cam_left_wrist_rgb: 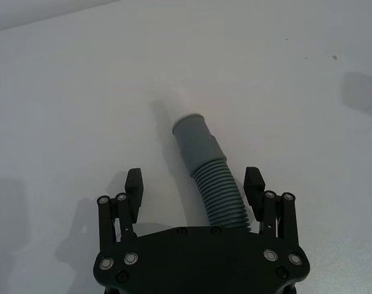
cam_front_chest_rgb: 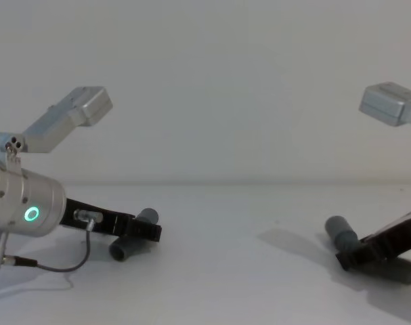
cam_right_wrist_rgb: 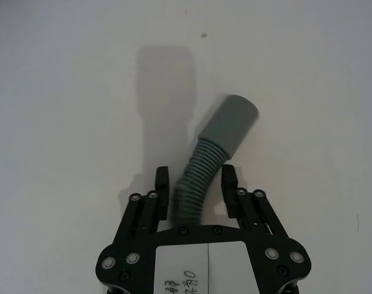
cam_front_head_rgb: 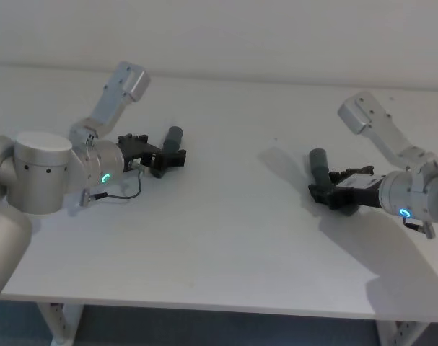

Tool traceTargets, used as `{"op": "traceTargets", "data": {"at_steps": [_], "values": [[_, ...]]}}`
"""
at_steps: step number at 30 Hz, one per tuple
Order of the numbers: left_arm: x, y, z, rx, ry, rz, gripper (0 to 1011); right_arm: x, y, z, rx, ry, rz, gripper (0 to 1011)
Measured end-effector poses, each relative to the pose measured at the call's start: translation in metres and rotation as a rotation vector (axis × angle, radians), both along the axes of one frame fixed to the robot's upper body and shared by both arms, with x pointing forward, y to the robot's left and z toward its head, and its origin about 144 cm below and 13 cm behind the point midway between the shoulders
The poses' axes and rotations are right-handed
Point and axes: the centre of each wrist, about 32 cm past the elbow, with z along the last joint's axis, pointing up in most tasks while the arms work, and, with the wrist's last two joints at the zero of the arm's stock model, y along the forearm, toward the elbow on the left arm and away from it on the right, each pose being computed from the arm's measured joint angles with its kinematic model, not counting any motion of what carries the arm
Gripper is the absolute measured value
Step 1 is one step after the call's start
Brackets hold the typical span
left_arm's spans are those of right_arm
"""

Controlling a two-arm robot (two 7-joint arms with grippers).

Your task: Use both hands to pick up one end of the pipe from the table, align the ends, and insert them.

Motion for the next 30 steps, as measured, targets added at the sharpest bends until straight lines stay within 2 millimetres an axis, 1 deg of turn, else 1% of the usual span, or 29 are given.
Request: {"op": "traceTargets", "data": {"at_steps": [3, 5, 6, 8, 13, 15, 16, 19, 21, 22, 25, 27, 28, 30], "values": [[0.0001, 0.0001, 0.0000, 0.000, 0.000, 0.000, 1002, 0.0000, 0.0001, -0.0002, -0.001, 0.001, -0.001, 403], [0.0002, 0.0002, -0.0001, 0.000, 0.000, 0.000, 1002, 0.0000, 0.0000, -0.0002, -0.001, 0.002, -0.003, 372], [0.0002, 0.0002, 0.0000, 0.000, 0.000, 0.000, 1001, -0.0001, 0.0000, -0.0002, -0.001, 0.002, -0.003, 323], [0.0003, 0.0002, 0.0000, 0.000, -0.001, 0.000, 1002, -0.0001, 0.0000, -0.0003, -0.001, 0.002, -0.003, 274], [0.0004, 0.0003, 0.0001, 0.000, -0.001, 0.000, 1001, -0.0001, 0.0001, -0.0003, -0.001, 0.002, -0.003, 263], [0.0004, 0.0003, 0.0000, 0.000, -0.001, 0.000, 981, -0.0001, 0.0001, -0.0004, -0.001, 0.002, -0.003, 264], [0.0005, 0.0003, 0.0001, 0.000, -0.001, 0.000, 946, -0.0001, 0.0001, -0.0003, 0.000, 0.002, -0.003, 263], [0.0005, 0.0004, 0.0000, 0.000, -0.001, 0.000, 908, -0.0001, 0.0002, -0.0003, 0.000, 0.002, -0.003, 264], [0.0005, 0.0004, 0.0000, 0.000, -0.001, 0.000, 830, -0.0001, 0.0002, -0.0003, 0.000, 0.002, -0.003, 264], [0.0005, 0.0005, -0.0001, 0.000, -0.001, 0.000, 820, -0.0001, 0.0003, -0.0003, 0.000, 0.002, -0.003, 264], [0.0005, 0.0005, -0.0001, 0.000, 0.000, 0.000, 726, -0.0001, 0.0003, -0.0003, 0.000, 0.002, -0.003, 264], [0.0005, 0.0004, -0.0001, 0.000, 0.000, -0.001, 693, -0.0001, 0.0004, -0.0003, 0.000, 0.002, -0.003, 264], [0.0005, 0.0004, -0.0001, 0.000, 0.000, -0.001, 639, -0.0001, 0.0003, -0.0003, 0.000, 0.002, -0.003, 263], [0.0005, 0.0004, -0.0001, 0.000, 0.000, -0.001, 590, -0.0001, 0.0004, -0.0003, 0.000, 0.001, -0.003, 264]]}}
